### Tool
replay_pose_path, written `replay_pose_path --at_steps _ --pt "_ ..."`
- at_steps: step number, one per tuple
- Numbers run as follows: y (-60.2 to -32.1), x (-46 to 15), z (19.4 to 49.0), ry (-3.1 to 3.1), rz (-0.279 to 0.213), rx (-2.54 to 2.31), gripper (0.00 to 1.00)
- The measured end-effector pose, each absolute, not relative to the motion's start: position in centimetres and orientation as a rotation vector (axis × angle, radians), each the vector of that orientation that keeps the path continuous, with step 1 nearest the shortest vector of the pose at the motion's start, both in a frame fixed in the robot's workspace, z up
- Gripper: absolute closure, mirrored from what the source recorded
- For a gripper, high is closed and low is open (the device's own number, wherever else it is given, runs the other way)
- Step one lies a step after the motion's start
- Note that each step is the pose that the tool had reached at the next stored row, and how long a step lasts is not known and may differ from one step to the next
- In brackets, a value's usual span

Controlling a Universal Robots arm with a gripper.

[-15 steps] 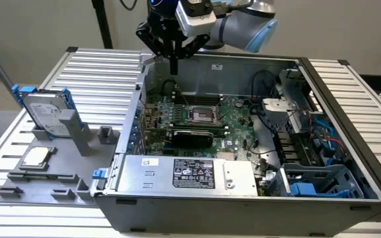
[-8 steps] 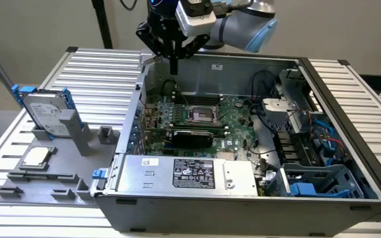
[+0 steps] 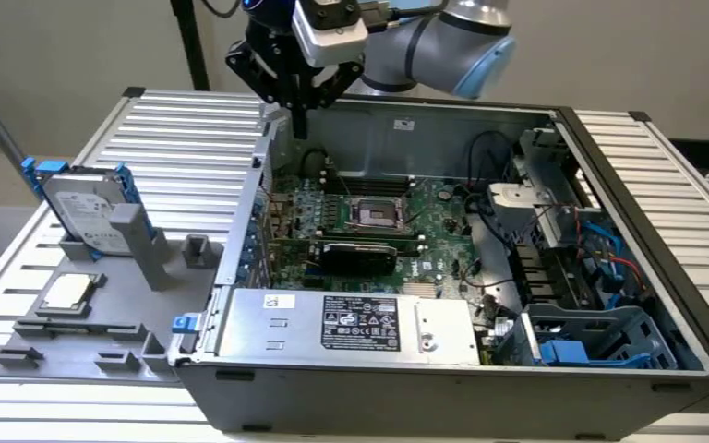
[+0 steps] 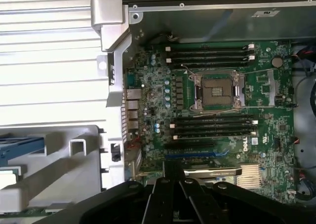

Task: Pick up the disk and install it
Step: 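Reach for the disk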

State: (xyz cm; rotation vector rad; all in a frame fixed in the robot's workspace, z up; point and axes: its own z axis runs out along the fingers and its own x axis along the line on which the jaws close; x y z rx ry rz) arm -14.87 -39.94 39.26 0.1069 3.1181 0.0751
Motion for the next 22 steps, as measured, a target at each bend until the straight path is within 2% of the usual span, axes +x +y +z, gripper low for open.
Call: replay_pose_path --at_steps 22 --pt "-39.9 -24.9 39.0 3.119 0.075 0.107 0.89"
